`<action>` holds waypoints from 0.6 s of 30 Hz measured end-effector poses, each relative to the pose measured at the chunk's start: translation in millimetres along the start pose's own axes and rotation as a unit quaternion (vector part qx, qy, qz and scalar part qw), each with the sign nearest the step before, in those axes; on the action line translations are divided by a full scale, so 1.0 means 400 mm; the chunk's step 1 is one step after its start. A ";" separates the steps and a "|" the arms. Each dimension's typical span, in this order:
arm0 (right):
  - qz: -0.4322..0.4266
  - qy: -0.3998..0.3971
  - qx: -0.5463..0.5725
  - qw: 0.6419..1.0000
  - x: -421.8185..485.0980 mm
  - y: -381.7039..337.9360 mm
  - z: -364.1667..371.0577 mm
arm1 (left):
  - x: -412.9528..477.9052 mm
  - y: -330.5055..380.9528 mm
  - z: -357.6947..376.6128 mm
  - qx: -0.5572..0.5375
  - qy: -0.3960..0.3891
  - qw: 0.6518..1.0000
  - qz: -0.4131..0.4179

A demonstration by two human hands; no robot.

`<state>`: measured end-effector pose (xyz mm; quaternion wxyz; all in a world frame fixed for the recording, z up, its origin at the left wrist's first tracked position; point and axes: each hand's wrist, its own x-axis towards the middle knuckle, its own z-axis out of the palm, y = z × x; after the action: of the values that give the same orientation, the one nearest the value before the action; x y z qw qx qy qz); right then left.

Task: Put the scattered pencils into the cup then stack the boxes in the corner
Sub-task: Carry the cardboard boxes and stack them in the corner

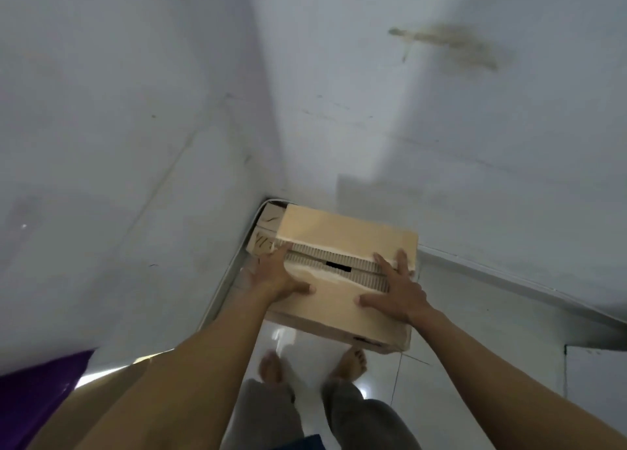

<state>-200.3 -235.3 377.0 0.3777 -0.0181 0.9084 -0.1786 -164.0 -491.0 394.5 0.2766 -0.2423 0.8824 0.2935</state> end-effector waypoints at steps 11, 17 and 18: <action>0.020 0.005 0.055 0.998 0.355 -0.071 0.138 | 0.387 -0.141 0.039 0.009 -0.030 0.999 -0.018; 0.018 0.045 0.071 0.996 0.568 -0.105 0.259 | 0.622 -0.255 0.078 0.024 -0.029 0.999 -0.014; 0.018 0.049 0.071 0.996 0.586 -0.106 0.269 | 0.642 -0.262 0.081 0.029 -0.026 0.999 -0.012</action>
<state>-297.5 -347.5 162.1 0.3365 0.0338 0.9109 -0.2364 -278.4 -612.6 170.5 0.3103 -0.2370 0.8800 0.2704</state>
